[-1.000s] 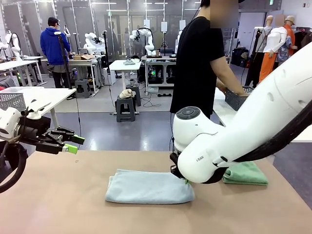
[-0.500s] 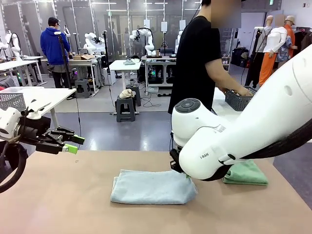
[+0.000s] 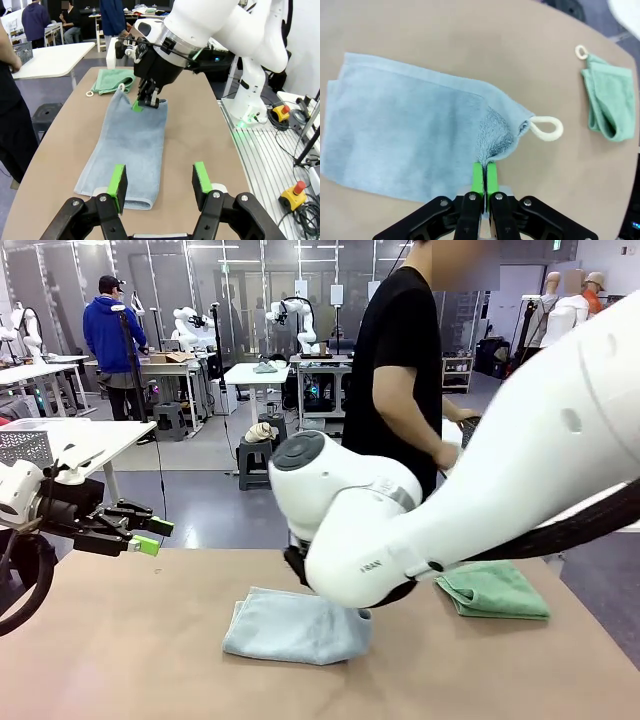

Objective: Fold the towels and place them in the basket.
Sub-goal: When a person lays out a Towel with hook on the table, fold it in half twice.

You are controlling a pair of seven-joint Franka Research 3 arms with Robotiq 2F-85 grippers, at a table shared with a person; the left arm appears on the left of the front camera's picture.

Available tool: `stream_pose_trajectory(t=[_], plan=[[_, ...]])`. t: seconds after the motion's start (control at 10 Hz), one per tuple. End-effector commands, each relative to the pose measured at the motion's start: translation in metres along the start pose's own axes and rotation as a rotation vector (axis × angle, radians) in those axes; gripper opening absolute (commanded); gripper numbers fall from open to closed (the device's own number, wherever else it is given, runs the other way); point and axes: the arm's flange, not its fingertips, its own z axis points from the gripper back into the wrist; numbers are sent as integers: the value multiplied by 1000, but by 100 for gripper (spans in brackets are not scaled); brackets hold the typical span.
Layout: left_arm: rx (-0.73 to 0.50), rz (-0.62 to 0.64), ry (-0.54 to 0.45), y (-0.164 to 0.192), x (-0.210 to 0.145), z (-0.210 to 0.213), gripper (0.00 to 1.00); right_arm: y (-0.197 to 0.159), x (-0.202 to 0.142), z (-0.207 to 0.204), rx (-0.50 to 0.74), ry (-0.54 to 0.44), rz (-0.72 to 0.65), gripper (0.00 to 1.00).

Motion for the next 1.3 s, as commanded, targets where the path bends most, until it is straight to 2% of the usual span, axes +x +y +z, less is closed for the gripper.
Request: stream_pose_trajectory(t=[0.0,0.3,0.6,0.7,1.1,1.2], plan=[[5,-1,-12,0,2,1,67,35,19,-7,55,-9,-35,4],[5,-1,-12,0,2,1,67,60,34,-8,251,27,-76,4],[5,-1,-12,0,2,1,67,62,38,-16,394,134,-86,4],[5,-1,-12,0,2,1,67,60,38,-18,458,138,-93,4],[5,-1,-12,0,2,1,67,62,40,-38,593,74,-145,4],[5,-1,-12,0,2,1,67,64,41,-42,611,85,-158,4]])
